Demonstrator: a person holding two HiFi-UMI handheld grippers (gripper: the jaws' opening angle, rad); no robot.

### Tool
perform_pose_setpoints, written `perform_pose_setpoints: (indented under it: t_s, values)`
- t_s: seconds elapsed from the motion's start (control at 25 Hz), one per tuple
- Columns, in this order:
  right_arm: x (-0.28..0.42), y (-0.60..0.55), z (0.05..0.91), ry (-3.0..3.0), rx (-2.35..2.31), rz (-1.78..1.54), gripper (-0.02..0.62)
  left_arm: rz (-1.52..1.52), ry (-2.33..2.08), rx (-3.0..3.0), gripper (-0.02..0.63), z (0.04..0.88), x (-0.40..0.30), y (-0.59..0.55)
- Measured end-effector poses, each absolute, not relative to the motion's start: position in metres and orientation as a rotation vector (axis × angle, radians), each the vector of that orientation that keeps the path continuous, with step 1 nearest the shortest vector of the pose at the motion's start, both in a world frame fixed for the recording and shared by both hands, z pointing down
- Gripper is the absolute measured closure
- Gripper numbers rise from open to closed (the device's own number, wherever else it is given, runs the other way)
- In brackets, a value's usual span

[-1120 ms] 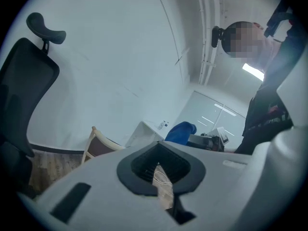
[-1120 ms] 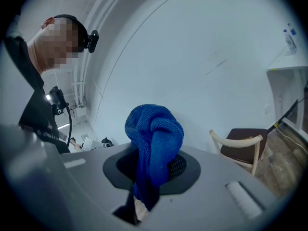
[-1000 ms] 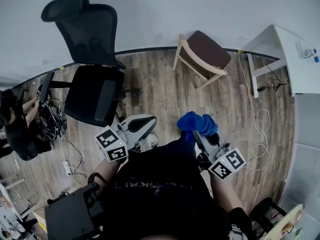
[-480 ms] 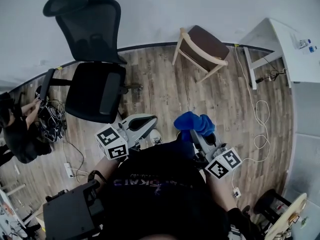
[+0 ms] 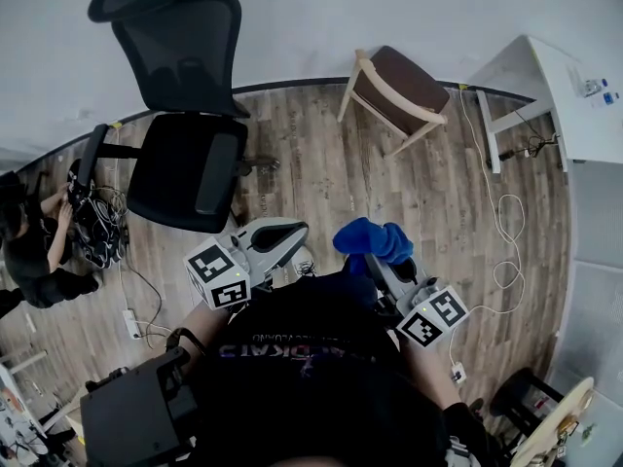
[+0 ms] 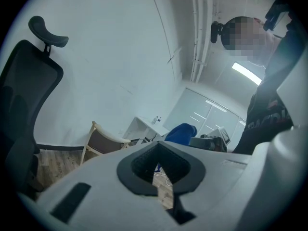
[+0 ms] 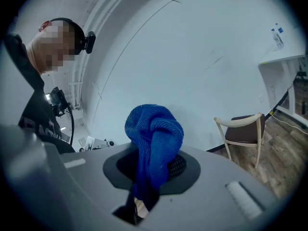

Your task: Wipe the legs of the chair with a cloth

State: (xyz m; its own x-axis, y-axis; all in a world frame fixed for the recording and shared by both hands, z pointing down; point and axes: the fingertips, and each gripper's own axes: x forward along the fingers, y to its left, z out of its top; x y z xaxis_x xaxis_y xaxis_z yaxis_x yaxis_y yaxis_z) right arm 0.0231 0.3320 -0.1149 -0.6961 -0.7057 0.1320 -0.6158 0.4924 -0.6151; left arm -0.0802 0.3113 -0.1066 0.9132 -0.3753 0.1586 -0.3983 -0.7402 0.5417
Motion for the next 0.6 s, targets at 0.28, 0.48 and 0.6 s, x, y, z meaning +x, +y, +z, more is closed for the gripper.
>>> perform_pose_setpoints:
  t_s: [0.28, 0.48, 0.6]
  values:
    - [0.024, 0.336, -0.112, 2.599, -1.160, -0.997, 0.520, 0.042, -0.540, 2.460, 0.604, -0.102, -0.078, 0.312]
    - [0.030, 0.338, -0.118, 2.601, -1.166, -1.001, 0.520, 0.032, -0.524, 2.456, 0.604, -0.110, -0.070, 0.311]
    - [0.030, 0.341, -0.117, 2.602, -1.167, -1.001, 0.522, 0.022, -0.520, 2.450, 0.604, -0.109, -0.069, 0.313]
